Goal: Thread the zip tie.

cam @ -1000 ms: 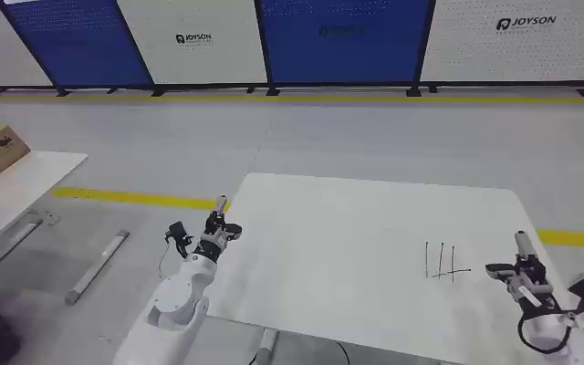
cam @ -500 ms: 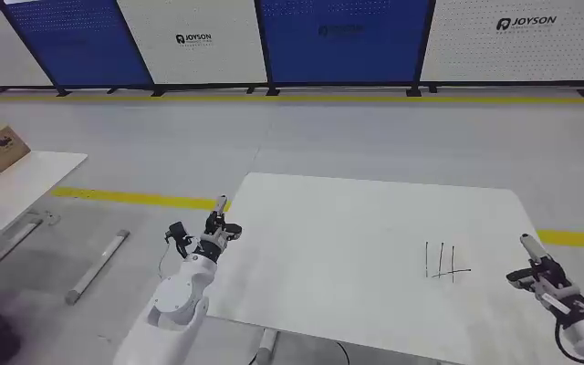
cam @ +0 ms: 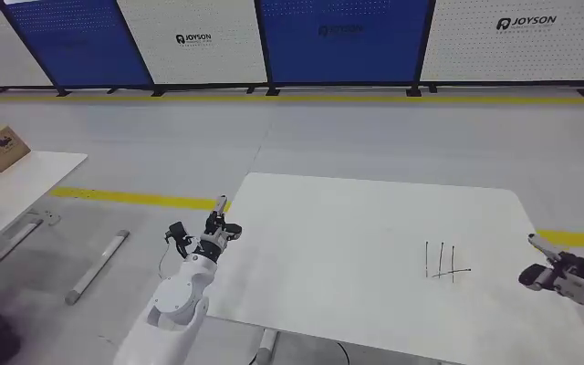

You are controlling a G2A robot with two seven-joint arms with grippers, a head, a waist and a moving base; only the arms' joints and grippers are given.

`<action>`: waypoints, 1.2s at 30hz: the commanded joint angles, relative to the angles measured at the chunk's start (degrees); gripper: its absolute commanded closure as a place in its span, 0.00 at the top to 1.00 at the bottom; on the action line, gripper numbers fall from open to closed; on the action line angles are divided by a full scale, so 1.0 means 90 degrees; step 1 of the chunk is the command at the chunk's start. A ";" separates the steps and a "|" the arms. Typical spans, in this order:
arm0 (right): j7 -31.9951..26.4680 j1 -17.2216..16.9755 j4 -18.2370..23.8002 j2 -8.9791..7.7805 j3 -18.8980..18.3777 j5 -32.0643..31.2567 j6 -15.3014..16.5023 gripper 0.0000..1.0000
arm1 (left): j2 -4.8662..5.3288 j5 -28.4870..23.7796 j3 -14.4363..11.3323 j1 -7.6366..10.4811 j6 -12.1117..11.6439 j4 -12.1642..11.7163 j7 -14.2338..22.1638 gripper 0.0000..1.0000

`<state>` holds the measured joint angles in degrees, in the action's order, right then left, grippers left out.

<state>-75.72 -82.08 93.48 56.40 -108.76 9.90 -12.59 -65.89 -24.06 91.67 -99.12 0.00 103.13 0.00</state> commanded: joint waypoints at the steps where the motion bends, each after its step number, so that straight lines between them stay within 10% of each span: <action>1: -0.0436 0.0142 -0.0165 -0.0182 0.0321 0.0100 0.0022 1.00 | 0.0000 0.0000 0.0000 0.0000 0.0000 0.0000 0.0000 1.00; 8: -0.0436 0.0749 -0.0869 -0.0698 0.1382 0.0022 0.0107 1.00 | 0.0000 0.0000 0.0000 0.0000 0.0000 0.0000 0.0000 1.00; 23: -0.0364 0.0782 -0.0788 -0.0713 0.1442 -0.0022 0.0387 1.00 | 0.0000 0.0000 0.0000 0.0000 0.0000 0.0000 0.0000 1.00; 36: -0.0072 0.1826 -0.1946 -0.0731 0.2445 -0.0534 -0.0766 1.00 | 0.0000 0.0000 0.0000 0.0000 0.0000 0.0000 0.0000 1.00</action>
<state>-75.12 -66.90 77.52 49.90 -88.39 7.31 -19.60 -65.89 -24.06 91.67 -99.12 0.00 103.13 0.00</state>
